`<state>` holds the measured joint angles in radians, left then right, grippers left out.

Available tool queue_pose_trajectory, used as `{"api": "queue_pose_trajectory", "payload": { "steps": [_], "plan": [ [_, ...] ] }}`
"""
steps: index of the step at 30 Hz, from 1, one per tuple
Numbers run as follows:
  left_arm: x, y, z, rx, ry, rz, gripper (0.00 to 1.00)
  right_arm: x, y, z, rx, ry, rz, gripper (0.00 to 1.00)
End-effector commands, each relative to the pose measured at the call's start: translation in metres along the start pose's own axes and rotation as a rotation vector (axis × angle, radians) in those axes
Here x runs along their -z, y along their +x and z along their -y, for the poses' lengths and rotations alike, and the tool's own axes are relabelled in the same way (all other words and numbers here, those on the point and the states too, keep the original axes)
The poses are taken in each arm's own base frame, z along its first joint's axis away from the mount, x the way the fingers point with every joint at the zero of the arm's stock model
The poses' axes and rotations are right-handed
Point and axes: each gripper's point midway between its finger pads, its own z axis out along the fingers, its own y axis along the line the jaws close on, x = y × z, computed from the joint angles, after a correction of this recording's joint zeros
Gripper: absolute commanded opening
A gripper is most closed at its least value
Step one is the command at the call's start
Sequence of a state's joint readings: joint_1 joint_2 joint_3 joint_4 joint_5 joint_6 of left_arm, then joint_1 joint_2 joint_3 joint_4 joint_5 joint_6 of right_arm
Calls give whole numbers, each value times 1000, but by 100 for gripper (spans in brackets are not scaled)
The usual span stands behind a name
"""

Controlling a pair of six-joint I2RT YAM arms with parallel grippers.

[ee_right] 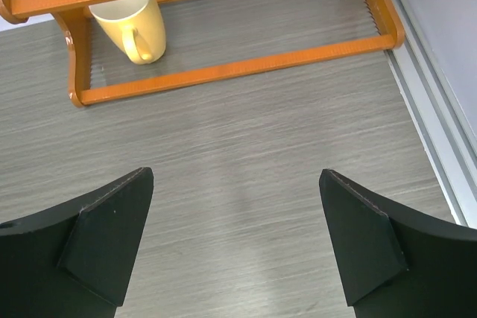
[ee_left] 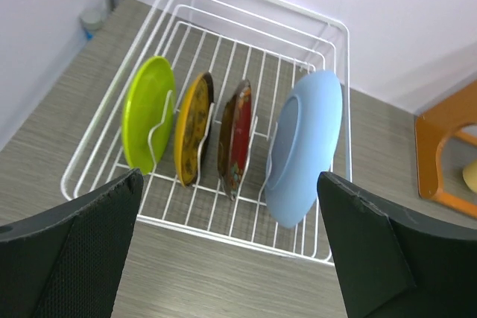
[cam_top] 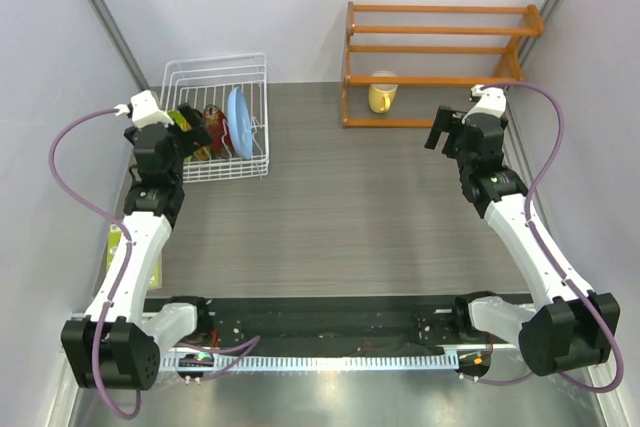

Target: Unload the plates from the dish rack

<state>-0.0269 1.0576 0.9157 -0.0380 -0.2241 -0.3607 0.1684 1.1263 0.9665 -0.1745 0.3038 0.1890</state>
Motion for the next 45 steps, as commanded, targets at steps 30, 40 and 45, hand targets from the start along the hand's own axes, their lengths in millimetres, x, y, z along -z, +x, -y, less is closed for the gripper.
{"api": "queue_pose_trajectory", "payload": {
  "steps": [30,40,45],
  "plan": [
    [-89,19,97,-259,38,-72,99,-22,27,-10,16,-20,-109,100],
    [-114,38,93,-378,-95,-92,74,-25,32,-1,43,23,-118,100],
    [-117,56,88,-418,-128,-119,46,-26,33,0,48,31,-119,100]
  ]
}}
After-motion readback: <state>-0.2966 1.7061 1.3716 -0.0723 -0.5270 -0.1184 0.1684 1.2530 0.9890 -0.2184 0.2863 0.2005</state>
